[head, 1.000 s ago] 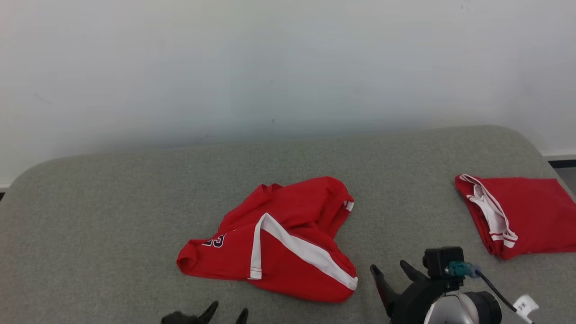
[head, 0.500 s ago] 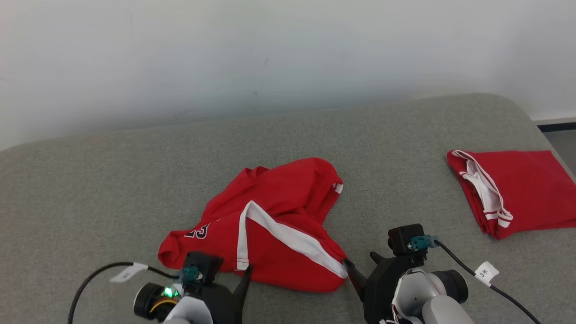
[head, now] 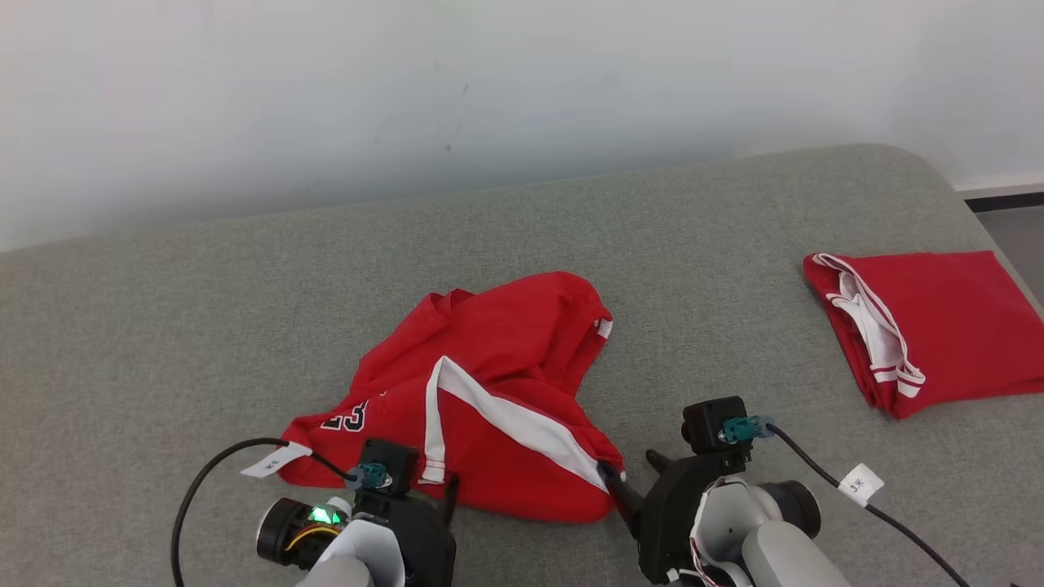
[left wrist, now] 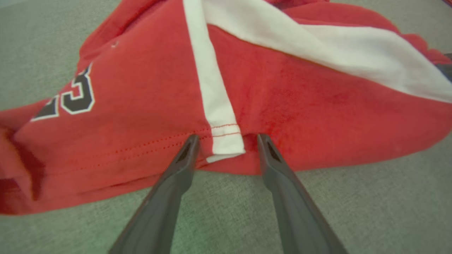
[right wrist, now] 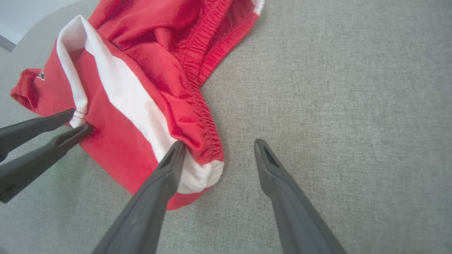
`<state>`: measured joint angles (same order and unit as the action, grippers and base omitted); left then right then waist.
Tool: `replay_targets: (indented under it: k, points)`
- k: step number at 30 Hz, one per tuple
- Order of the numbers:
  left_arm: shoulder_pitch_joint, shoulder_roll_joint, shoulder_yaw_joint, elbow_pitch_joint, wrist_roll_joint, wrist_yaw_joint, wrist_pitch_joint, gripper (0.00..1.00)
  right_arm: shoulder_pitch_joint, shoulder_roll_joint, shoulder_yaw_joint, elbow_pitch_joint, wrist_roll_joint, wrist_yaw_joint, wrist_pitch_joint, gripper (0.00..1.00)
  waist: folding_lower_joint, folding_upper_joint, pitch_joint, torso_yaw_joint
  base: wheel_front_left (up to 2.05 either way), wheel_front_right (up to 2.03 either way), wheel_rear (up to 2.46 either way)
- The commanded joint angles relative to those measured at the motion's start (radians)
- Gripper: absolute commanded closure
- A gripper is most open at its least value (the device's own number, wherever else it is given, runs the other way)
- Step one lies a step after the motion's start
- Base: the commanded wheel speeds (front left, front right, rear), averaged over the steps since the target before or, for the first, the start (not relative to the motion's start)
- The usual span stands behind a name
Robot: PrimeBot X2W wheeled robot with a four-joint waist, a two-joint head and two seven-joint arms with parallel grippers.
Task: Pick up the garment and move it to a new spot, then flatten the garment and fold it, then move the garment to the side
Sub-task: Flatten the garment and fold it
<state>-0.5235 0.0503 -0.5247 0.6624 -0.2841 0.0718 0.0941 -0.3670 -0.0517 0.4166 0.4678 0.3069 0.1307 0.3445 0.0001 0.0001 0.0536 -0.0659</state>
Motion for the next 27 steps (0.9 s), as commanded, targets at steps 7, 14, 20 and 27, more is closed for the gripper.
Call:
replay_targets:
  k: [7,14,20,27]
  points:
    - [-0.046,0.001,-0.04,0.04,-0.039,0.0,-0.039,1.0,-0.033,0.002,0.046,0.059,0.085,0.0,-0.001,0.05,-0.0001,-0.0001,0.012,0.002,0.0,0.0,0.0]
    - [-0.07,0.001,-0.039,0.073,-0.068,0.004,-0.071,1.0,-0.057,0.002,0.057,0.117,0.12,0.0,-0.001,1.0,-0.0001,-0.0001,0.011,0.017,0.0,0.0,0.0]
    - [-0.076,0.004,-0.009,0.047,-0.102,0.006,-0.11,1.0,-0.072,0.002,0.024,0.104,0.114,0.0,-0.052,1.0,-0.0001,-0.0001,-0.011,0.027,0.0,0.0,0.0]
    - [-0.096,0.044,0.037,-0.064,-0.127,0.016,-0.151,1.0,-0.083,0.0,-0.087,0.022,0.009,0.0,-0.07,1.0,-0.0001,-0.0001,-0.057,0.039,0.0,0.0,0.0]
